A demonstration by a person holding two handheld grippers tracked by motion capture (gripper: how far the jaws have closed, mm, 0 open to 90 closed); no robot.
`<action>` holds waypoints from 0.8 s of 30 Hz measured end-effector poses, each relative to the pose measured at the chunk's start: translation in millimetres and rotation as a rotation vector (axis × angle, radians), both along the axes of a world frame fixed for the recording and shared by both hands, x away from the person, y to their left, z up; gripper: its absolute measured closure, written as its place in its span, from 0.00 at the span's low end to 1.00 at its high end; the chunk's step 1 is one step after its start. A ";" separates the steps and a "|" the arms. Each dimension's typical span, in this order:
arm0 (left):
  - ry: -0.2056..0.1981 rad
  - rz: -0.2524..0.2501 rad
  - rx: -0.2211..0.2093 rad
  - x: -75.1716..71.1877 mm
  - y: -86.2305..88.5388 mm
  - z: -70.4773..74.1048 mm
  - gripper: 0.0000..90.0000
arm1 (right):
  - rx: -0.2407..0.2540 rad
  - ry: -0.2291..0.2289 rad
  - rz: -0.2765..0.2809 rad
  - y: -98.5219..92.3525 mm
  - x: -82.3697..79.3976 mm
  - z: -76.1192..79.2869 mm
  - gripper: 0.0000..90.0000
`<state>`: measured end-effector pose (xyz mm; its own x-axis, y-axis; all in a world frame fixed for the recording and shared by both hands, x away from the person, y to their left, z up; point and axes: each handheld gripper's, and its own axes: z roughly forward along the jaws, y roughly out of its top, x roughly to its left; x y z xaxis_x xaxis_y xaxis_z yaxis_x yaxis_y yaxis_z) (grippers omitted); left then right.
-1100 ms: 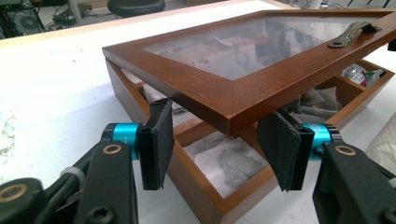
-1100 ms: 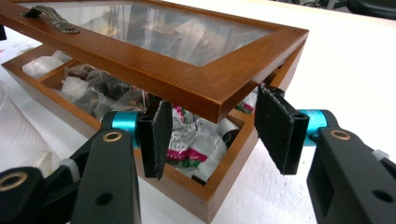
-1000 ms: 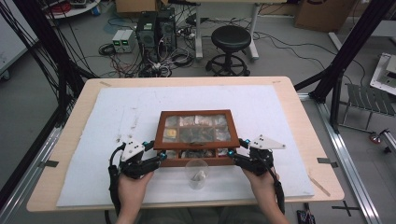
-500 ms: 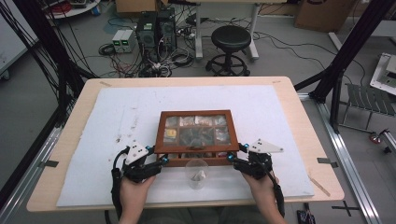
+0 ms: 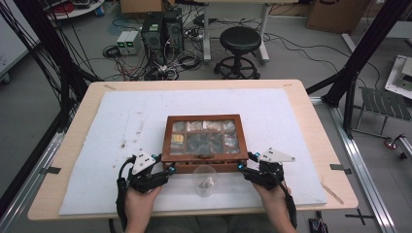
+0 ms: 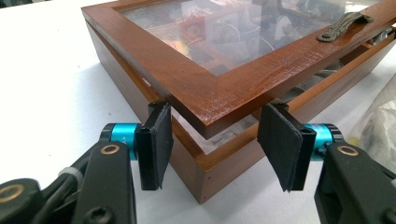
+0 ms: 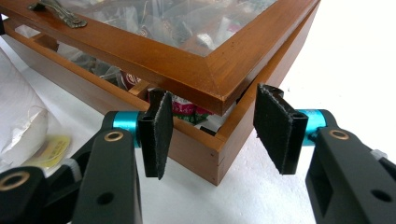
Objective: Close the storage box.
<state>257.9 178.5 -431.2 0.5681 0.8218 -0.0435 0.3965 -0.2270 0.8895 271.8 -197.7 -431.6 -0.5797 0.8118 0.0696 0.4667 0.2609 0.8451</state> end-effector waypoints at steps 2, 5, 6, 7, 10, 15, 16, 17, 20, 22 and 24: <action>-0.001 0.000 0.002 -0.6 0.1 0.0 0.50 | -0.004 -0.001 -0.001 -0.2 -0.4 0.1 0.54; 0.007 0.001 -0.006 -1.6 0.5 -0.2 0.49 | -0.006 -0.001 0.000 -0.4 -1.2 0.1 0.54; 0.012 0.001 -0.011 -1.9 0.8 -0.6 0.49 | -0.006 0.003 -0.001 -0.4 -1.7 -0.1 0.54; 0.011 0.000 -0.008 -1.9 1.0 -1.1 0.49 | -0.005 0.003 0.001 -0.8 -2.1 -0.8 0.54; 0.015 0.002 0.000 -2.4 0.3 -2.4 0.49 | -0.005 0.007 0.000 -1.6 -2.9 -2.4 0.54; 0.016 0.004 0.012 -2.2 -0.8 -3.5 0.49 | -0.006 0.012 0.001 -2.3 -3.3 -4.4 0.54; 0.017 0.006 0.015 -2.4 -1.2 -3.7 0.49 | -0.007 0.012 0.002 -2.3 -3.2 -4.6 0.54; 0.017 0.007 0.017 -2.5 -1.3 -3.8 0.49 | -0.007 0.014 0.001 -2.3 -3.4 -4.9 0.54; 0.025 0.014 0.028 -2.7 -2.2 -4.4 0.49 | -0.007 0.016 0.002 -2.3 -3.4 -6.3 0.54; 0.026 0.015 0.033 -3.0 -3.0 -4.9 0.49 | -0.010 0.019 0.003 -2.6 -3.9 -7.2 0.54; 0.037 0.017 0.025 -2.4 -2.9 -5.9 0.48 | -0.010 0.021 0.004 -3.0 -3.8 -7.9 0.54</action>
